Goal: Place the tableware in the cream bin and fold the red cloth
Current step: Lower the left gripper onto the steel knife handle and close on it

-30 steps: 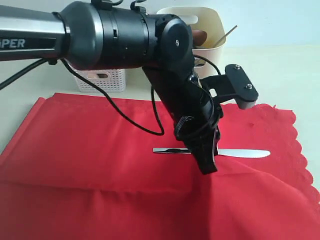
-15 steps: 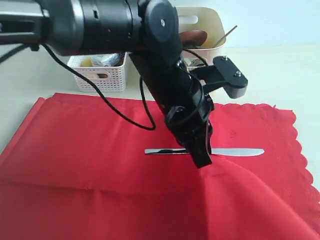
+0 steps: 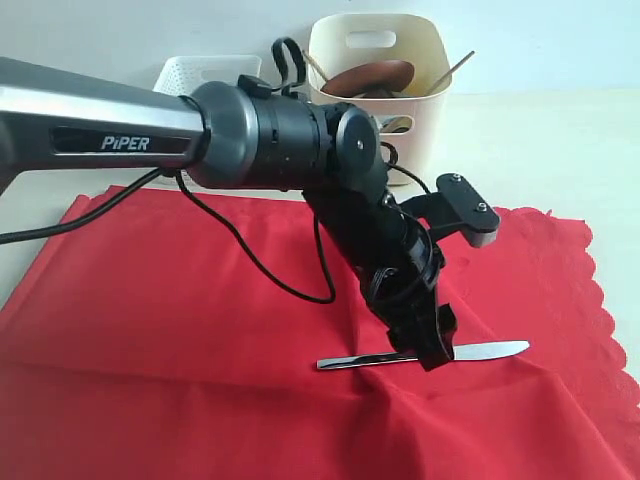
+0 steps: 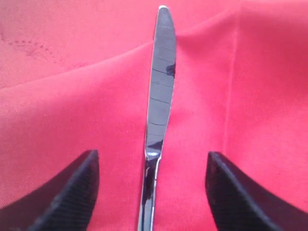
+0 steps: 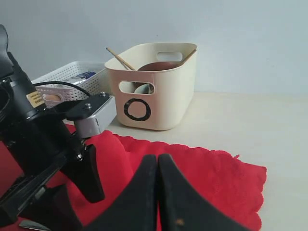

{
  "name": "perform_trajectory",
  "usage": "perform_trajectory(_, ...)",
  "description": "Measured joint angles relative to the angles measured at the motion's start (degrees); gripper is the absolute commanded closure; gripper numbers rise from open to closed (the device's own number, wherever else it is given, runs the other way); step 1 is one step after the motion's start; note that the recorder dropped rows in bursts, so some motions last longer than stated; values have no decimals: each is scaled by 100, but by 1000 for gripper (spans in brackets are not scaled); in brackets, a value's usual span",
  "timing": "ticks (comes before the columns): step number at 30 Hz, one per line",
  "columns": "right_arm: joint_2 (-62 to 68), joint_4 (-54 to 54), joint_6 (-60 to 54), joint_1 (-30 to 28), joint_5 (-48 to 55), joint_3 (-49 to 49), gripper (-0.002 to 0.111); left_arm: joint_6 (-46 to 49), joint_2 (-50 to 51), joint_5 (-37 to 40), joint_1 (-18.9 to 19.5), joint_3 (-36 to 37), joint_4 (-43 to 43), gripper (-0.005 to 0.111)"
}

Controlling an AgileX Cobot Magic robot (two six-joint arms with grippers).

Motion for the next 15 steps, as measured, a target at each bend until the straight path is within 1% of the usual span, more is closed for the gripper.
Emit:
perform_trajectory(2, 0, 0, 0, 0, 0, 0, 108, 0, 0, 91, 0, 0, 44, 60)
perform_trajectory(3, 0, 0, 0, 0, 0, 0, 108, 0, 10, 79, 0, 0, 75, 61)
perform_trajectory(6, 0, 0, 0, 0, 0, 0, 108, 197, 184, -98, 0, 0, 144, 51)
perform_trajectory(8, 0, 0, 0, 0, 0, 0, 108, 251, 339, -202, -23, 0, 157, 53)
perform_trajectory(9, 0, 0, 0, 0, 0, 0, 108, 251, 349, -244, -35, 0, 157, 63)
perform_trajectory(10, 0, 0, 0, 0, 0, 0, 108, 265, 374, -282, -51, 0, 171, 70)
perform_trajectory(11, 0, 0, 0, 0, 0, 0, 108, 275, 384, -324, -78, -10, 208, 84)
perform_trajectory(12, 0, 0, 0, 0, 0, 0, 108, 288, 397, -415, -118, -22, 286, 94)
perform_trajectory(13, 0, 0, 0, 0, 0, 0, 108, 288, 400, -457, -146, -22, 325, 106)
perform_trajectory(15, 0, 0, 0, 0, 0, 0, 108, 300, 409, -502, -254, -33, 415, 106)
